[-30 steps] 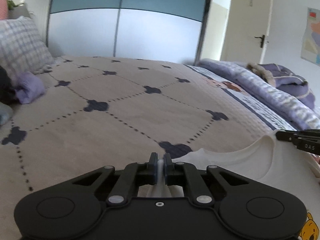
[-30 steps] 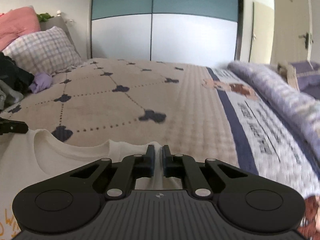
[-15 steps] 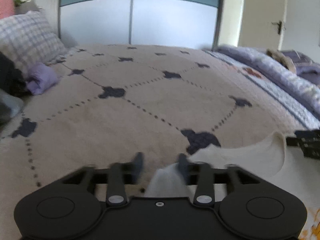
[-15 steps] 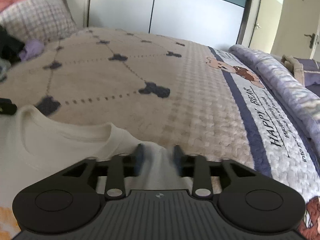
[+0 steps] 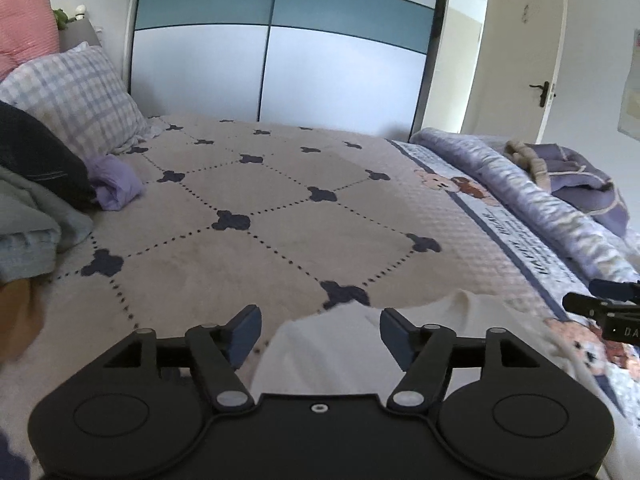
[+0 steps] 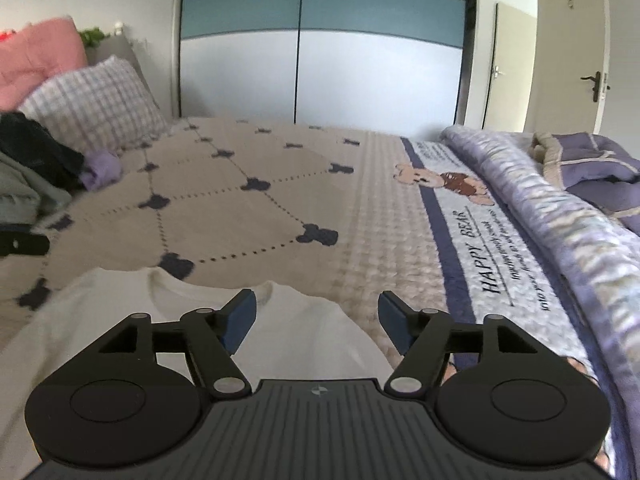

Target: Fold clothes

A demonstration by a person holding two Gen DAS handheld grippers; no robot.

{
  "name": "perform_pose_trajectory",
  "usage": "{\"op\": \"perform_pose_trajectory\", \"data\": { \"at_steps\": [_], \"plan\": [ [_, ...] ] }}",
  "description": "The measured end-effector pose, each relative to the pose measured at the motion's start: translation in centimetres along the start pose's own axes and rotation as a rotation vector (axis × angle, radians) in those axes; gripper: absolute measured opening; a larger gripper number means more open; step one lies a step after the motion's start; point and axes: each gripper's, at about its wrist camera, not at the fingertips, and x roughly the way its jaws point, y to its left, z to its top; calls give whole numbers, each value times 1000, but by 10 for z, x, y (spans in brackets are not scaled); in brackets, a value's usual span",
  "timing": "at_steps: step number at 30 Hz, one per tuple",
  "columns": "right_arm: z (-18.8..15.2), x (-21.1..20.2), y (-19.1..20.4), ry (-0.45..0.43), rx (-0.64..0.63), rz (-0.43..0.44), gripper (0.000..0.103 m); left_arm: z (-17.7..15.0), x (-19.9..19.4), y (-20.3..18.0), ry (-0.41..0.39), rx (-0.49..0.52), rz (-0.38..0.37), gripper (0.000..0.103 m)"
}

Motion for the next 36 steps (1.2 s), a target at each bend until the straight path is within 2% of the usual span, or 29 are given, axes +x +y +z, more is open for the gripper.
{"op": "perform_pose_trajectory", "data": {
  "at_steps": [9, 15, 17, 24, 30, 36],
  "plan": [
    [-17, -88, 2, -53, 9, 10, 82, -40, -75, -25, 19, -8, -40, 82],
    [-35, -123, 3, -56, 5, 7, 82, -69, -105, -31, 37, -20, -50, 87],
    [-41, -131, 3, -55, 11, 8, 83, -79, -113, -32, 44, -35, -52, 93],
    [-67, -157, 10, -39, 22, 21, 85, -112, -135, -32, 82, -68, -61, 99],
    [-97, -179, 18, 7, -42, 37, 85, -143, -156, -31, 101, -92, -80, 100],
    [-130, -203, 15, 52, -43, 48, 85, -173, -182, -24, 108, -96, -99, 99]
  ]
}}
